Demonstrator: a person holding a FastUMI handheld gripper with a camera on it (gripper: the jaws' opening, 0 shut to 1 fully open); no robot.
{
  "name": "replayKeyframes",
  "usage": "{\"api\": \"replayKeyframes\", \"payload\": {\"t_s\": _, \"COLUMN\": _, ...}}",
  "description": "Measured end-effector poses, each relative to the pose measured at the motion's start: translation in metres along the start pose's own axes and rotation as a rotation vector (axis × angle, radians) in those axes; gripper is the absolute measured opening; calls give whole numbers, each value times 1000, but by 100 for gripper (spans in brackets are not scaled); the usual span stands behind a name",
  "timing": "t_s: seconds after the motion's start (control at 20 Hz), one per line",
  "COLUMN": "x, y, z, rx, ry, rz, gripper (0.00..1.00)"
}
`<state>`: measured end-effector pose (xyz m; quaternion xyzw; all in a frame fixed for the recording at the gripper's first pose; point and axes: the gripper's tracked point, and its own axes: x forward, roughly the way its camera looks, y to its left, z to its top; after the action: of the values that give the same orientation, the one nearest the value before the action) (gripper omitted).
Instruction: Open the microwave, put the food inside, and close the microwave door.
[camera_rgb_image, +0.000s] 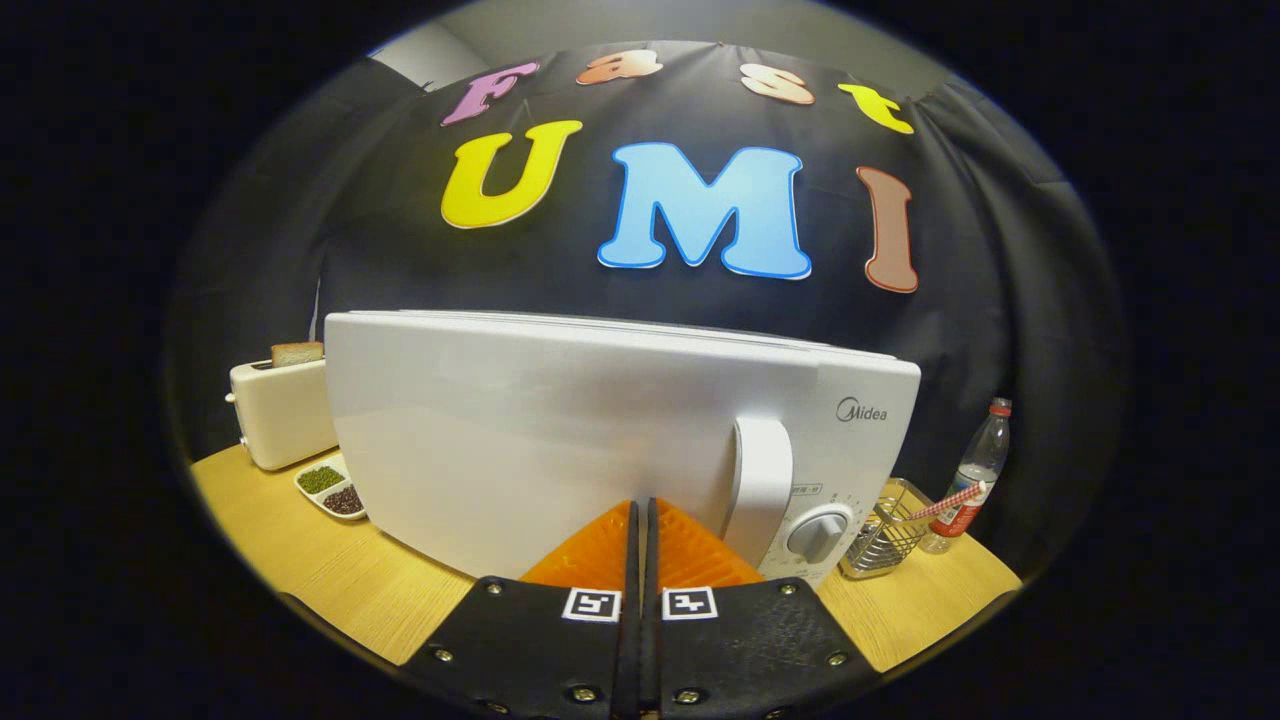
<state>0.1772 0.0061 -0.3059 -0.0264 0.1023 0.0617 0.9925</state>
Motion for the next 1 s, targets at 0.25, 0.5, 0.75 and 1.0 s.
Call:
{"api": "replayKeyframes", "payload": {"t_s": 0.25, "x": 2, "y": 1, "z": 2, "rx": 22, "ry": 59, "rz": 2, "gripper": 1}}
{"api": "replayKeyframes", "payload": {"t_s": 0.5, "x": -67, "y": 1, "z": 52, "rx": 18, "ry": -5, "rz": 33, "gripper": 1}}
{"api": "replayKeyframes", "payload": {"t_s": 0.75, "x": -150, "y": 7, "z": 115, "rx": 18, "ry": -103, "rz": 85, "gripper": 1}}
{"api": "replayKeyframes", "payload": {"t_s": 1.0, "x": -214, "y": -2, "z": 177, "rx": 30, "ry": -190, "rz": 67, "gripper": 3}}
